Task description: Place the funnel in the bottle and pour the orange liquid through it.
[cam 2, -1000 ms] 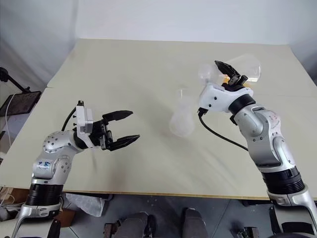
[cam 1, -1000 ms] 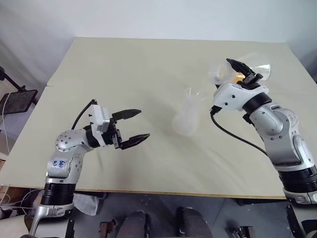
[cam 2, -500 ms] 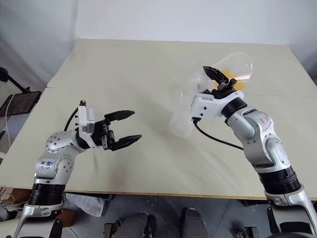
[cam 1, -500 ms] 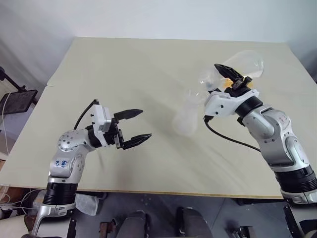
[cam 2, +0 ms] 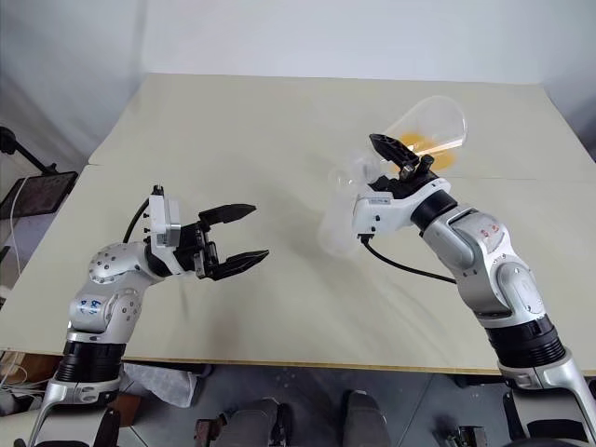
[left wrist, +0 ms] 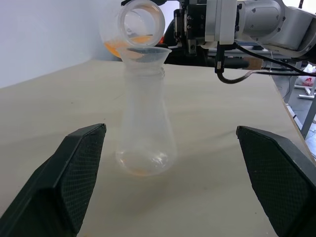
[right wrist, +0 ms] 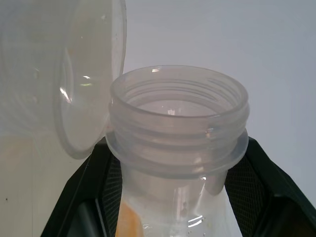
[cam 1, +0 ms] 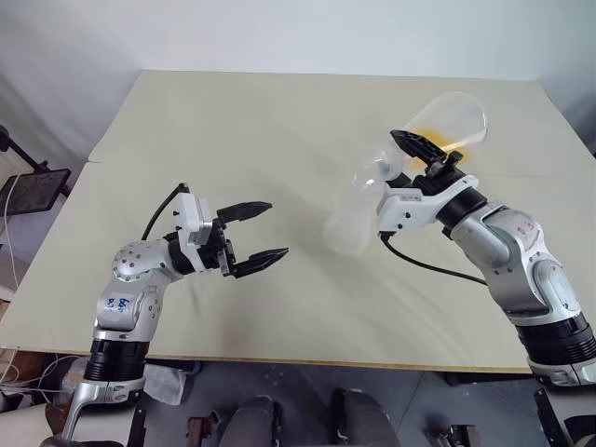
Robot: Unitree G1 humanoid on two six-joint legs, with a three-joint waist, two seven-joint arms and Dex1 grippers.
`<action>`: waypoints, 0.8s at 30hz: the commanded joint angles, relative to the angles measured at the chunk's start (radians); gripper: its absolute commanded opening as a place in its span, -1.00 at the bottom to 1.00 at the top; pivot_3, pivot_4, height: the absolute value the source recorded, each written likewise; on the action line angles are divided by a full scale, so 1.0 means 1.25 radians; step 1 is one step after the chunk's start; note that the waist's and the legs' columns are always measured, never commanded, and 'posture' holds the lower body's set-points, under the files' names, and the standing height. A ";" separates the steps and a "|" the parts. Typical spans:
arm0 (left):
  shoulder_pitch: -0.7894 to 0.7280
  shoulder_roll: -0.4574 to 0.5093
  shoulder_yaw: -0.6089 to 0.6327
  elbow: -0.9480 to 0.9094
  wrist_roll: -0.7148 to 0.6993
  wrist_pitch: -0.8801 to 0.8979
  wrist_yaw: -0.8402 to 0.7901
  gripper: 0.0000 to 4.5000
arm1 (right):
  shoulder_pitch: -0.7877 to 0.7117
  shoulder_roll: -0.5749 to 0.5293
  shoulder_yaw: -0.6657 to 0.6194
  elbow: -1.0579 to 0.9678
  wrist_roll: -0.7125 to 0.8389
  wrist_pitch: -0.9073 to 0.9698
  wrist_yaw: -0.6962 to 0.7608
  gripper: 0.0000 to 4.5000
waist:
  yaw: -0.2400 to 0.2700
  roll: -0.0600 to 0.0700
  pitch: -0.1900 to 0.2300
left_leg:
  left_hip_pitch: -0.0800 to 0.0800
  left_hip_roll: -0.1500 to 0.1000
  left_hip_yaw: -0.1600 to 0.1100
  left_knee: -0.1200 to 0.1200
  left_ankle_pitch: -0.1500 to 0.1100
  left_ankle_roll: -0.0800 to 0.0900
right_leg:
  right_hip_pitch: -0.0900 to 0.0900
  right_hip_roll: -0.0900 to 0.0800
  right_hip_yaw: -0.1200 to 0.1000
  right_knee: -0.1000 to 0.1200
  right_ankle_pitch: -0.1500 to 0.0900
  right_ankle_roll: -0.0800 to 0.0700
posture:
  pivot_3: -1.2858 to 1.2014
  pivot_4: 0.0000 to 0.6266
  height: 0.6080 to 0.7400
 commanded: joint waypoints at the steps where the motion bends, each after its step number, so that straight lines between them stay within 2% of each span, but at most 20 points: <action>1: -0.007 0.002 0.002 -0.012 -0.004 -0.005 0.004 1.00 | -0.015 -0.015 -0.023 -0.021 -0.029 -0.022 -0.030 0.08 | 0.000 0.000 0.000 | 0.000 0.000 0.000 0.000 0.000 0.000 | 0.000 0.000 0.000 0.000 0.000 0.000 | 0.03 -0.52 1.00; 24: -0.019 -0.012 -0.002 -0.004 -0.004 -0.010 0.012 1.00 | -0.029 -0.057 -0.038 0.018 -0.109 -0.075 -0.089 0.08 | 0.000 0.000 0.000 | 0.000 0.000 0.000 0.001 0.000 0.000 | 0.000 0.000 0.000 0.001 0.000 0.000 | 0.03 -0.52 1.00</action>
